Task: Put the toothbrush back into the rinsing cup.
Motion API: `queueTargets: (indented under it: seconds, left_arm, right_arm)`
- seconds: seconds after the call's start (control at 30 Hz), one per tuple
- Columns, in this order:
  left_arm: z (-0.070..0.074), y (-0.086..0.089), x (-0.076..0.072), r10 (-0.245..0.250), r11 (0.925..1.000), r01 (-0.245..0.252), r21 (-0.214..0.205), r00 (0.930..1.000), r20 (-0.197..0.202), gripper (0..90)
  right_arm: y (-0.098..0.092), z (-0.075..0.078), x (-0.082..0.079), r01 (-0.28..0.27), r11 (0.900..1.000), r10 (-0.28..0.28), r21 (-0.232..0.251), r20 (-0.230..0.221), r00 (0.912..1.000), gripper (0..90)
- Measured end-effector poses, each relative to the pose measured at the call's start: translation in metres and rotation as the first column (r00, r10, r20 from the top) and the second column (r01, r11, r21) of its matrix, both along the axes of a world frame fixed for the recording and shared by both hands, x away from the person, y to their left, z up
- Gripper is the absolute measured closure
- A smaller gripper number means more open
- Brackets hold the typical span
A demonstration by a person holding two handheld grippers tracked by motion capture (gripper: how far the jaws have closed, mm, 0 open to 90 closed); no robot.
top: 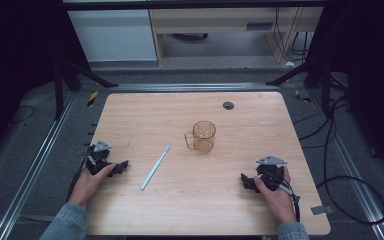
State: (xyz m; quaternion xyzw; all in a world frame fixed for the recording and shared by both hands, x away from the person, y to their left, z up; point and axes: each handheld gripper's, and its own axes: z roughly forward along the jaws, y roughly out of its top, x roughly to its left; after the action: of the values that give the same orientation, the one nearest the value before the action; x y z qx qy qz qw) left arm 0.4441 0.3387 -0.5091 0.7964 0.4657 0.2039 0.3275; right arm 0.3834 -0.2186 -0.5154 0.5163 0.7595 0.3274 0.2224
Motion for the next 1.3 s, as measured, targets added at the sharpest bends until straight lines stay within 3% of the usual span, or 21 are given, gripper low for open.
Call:
queueTargets:
  seconds: [0.17,0.43,0.6,0.63,0.67,0.7,0.8,0.9,0.93,1.0,1.07,1.17,1.23,1.27,1.3]
  left_arm:
    - [0.001,-0.001,-0.002,0.012,0.9999,-0.012,0.006,0.9999,-0.006,0.0]
    - [0.008,-0.001,-0.003,-0.033,0.9983,0.034,0.047,0.9991,-0.026,2.4]
    - [0.034,-0.005,0.000,-0.062,0.9946,0.064,0.081,0.9978,-0.021,3.1]
    - [0.040,-0.007,0.001,-0.072,0.9929,0.074,0.094,0.9972,-0.021,3.3]
    - [0.054,-0.012,0.002,-0.086,0.9872,0.088,0.133,0.9961,-0.020,3.9]
    - [0.054,-0.012,0.002,-0.086,0.9872,0.088,0.133,0.9961,-0.020,4.5]
    - [0.080,-0.024,0.005,-0.098,0.9815,0.100,0.163,0.9949,-0.024,5.0]
    - [0.090,-0.033,0.007,-0.100,0.9775,0.105,0.183,0.9944,-0.034,5.3]
    - [0.097,-0.043,0.009,-0.113,0.9662,0.122,0.227,0.9922,-0.053,5.7]
    - [0.104,-0.051,0.010,-0.117,0.9572,0.129,0.259,0.9911,-0.063,6.3]
    - [0.108,-0.059,0.008,-0.125,0.9600,0.140,0.243,0.9894,-0.074,6.3]
    - [0.112,-0.065,0.008,-0.136,0.9538,0.153,0.259,0.9872,-0.083,7.1]
    - [0.113,-0.072,0.009,-0.144,0.9468,0.169,0.274,0.9835,-0.109,7.2]
    - [0.113,-0.077,0.012,-0.155,0.9386,0.188,0.289,0.9785,-0.136,7.3]
    - [0.113,-0.077,0.012,-0.155,0.9386,0.188,0.289,0.9785,-0.136,7.7]
  right_arm:
    - [0.002,0.000,0.001,0.012,0.9999,-0.012,0.001,0.000,0.9999,0.6]
    - [0.001,0.000,0.001,0.011,0.9999,-0.011,0.000,0.000,0.9999,0.6]
    - [0.002,0.000,0.001,0.012,0.9999,-0.012,0.001,-0.001,0.9999,0.6]
    - [0.001,0.000,0.001,0.010,0.9999,-0.010,0.000,0.000,0.9999,0.6]
    - [0.001,0.000,0.001,0.010,0.9999,-0.010,0.000,0.000,0.9999,0.6]
    - [0.001,0.000,0.001,0.010,0.9999,-0.010,0.000,0.000,0.9999,0.6]
    - [0.001,0.000,0.001,0.009,1.0000,-0.009,-0.002,0.000,1.0000,0.6]
    - [0.001,0.000,0.001,0.009,1.0000,-0.009,-0.002,0.000,1.0000,0.6]
    - [0.002,0.000,0.001,0.009,1.0000,-0.009,-0.001,0.000,1.0000,0.6]
    - [0.001,0.000,0.001,0.009,1.0000,-0.009,-0.002,0.000,1.0000,0.6]
    - [0.001,0.000,0.001,0.008,1.0000,-0.008,-0.002,-0.001,1.0000,0.6]
    - [0.002,0.000,0.001,0.009,1.0000,-0.009,-0.001,-0.001,1.0000,0.6]
    - [0.002,0.000,0.001,0.009,1.0000,-0.009,-0.002,-0.001,1.0000,0.6]
    - [0.002,0.000,0.001,0.009,1.0000,-0.009,-0.003,0.001,1.0000,0.6]
    - [0.002,0.000,0.001,0.009,1.0000,-0.009,-0.003,0.001,1.0000,0.6]
